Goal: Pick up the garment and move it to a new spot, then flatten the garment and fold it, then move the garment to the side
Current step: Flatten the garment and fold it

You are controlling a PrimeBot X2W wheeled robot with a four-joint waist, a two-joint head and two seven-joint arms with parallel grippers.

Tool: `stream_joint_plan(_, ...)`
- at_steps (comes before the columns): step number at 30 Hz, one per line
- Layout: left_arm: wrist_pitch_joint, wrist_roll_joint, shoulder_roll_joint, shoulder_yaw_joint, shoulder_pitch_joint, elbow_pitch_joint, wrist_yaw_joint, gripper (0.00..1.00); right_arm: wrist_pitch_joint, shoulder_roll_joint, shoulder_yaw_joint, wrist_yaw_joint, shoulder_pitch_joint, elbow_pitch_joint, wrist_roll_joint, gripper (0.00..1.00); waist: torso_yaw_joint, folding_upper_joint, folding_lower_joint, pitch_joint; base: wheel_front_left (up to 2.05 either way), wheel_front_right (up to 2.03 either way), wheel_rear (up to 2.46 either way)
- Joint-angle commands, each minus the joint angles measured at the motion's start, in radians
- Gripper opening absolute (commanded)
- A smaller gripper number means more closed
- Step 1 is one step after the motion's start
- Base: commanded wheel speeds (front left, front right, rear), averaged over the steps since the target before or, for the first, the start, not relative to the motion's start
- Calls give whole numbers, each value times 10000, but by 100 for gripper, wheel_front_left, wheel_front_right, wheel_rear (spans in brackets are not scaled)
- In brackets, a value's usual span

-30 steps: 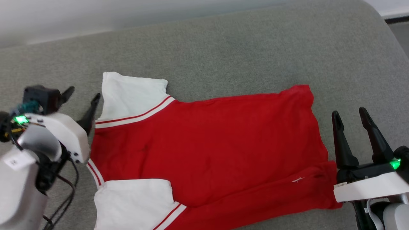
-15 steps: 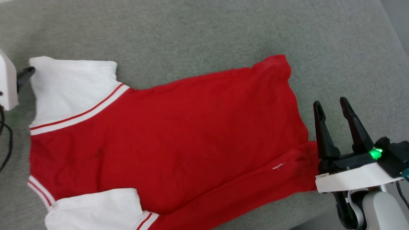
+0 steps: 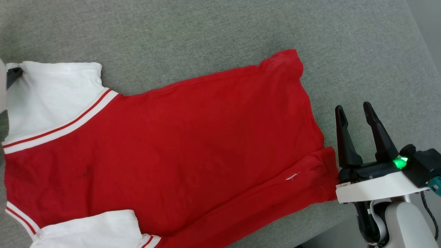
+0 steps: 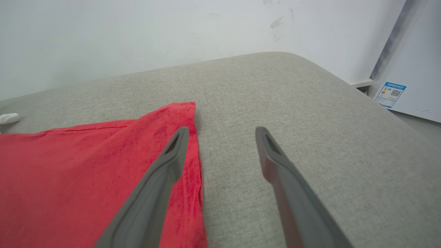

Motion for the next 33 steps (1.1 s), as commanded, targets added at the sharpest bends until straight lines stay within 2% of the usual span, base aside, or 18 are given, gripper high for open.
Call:
stream_joint_plan(1, 284, -109, -234, -561, 758, 297, -38, 0, -66, 57, -9, -5, -184, 24, -30, 100, 55, 0, 0, -15, 0, 0, 0)
stream_joint_plan(5, -192, -310, -331, -549, 662, 320, -26, 0, -79, -4, -29, -5, -233, 69, -152, 100, 237, 0, 0, -136, 0, 0, 0)
stream_joint_plan(10, -1797, -175, -595, -359, 282, 228, -26, 0, -15, -282, -217, -5, -301, 69, -297, 100, 548, 0, 0, -491, 0, 0, 0)
stream_joint_plan(16, -3139, -481, -654, -840, 421, -312, -26, 0, 968, -1029, -154, -6, -549, -71, -409, 100, 1075, 0, 0, -1170, 0, 0, 0)
stream_joint_plan(20, -3823, -604, -457, -1266, 638, -1090, -25, 0, 2561, -1876, 137, -5, -862, -144, -202, 100, 1498, 0, 0, -1600, 0, 0, 0)
stream_joint_plan(27, -4807, -678, -278, -1369, 1199, -2798, -22, 0, 6227, -3548, 695, -5, -1854, -186, 797, 100, 2361, 0, 0, -1794, 0, 0, 0)
stream_joint_plan(33, -5208, -335, -119, -1423, 1750, -4602, 328, 0, 8671, -4462, 1061, -5, -2963, 297, 1414, 100, 3168, 0, 0, -1570, 0, 0, 0)
